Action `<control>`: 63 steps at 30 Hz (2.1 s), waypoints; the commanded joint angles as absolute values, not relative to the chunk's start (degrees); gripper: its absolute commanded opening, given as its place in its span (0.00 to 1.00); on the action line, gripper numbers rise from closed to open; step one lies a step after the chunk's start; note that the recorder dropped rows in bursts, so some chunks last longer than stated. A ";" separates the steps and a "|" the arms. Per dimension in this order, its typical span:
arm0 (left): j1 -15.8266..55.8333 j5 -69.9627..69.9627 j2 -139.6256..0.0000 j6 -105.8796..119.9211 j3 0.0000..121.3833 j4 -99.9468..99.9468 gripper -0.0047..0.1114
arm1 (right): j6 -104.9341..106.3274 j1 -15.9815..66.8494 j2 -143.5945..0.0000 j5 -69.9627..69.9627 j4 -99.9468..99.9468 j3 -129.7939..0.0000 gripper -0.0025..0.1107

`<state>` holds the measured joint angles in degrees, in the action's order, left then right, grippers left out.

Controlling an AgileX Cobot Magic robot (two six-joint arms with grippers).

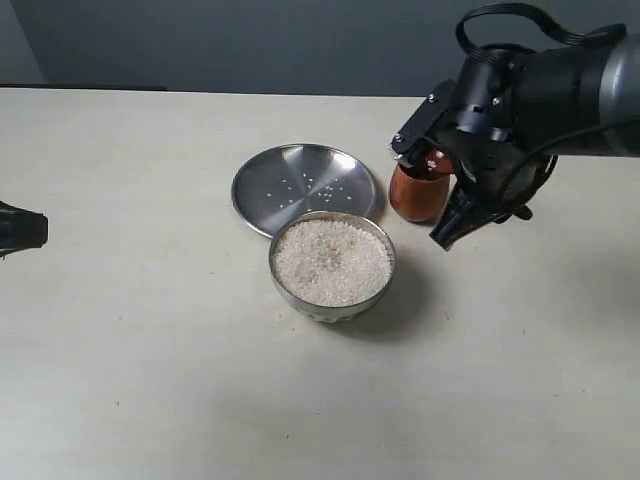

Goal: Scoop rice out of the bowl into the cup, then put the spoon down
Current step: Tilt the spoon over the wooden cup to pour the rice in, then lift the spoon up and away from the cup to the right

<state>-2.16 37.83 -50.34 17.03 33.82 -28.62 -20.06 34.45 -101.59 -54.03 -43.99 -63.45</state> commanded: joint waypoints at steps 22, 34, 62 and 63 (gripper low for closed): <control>-2.16 37.38 -50.64 16.99 34.17 -28.83 0.04 | -20.57 39.40 -101.54 -59.58 -52.74 -63.20 0.02; -2.16 37.38 -50.64 16.99 34.17 -28.83 0.04 | -35.43 39.40 -99.55 -54.81 -50.54 -63.20 0.02; -2.16 37.38 -50.64 16.99 34.17 -28.83 0.04 | -63.27 39.40 -54.65 -35.35 -56.21 -33.77 0.02; -2.16 37.38 -50.64 16.99 34.17 -28.83 0.04 | -63.27 39.40 -52.87 -35.58 -55.63 -32.74 0.02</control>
<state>-2.16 37.83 -50.34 17.03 33.82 -28.62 -62.80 39.37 -56.79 -35.84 -55.23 -35.37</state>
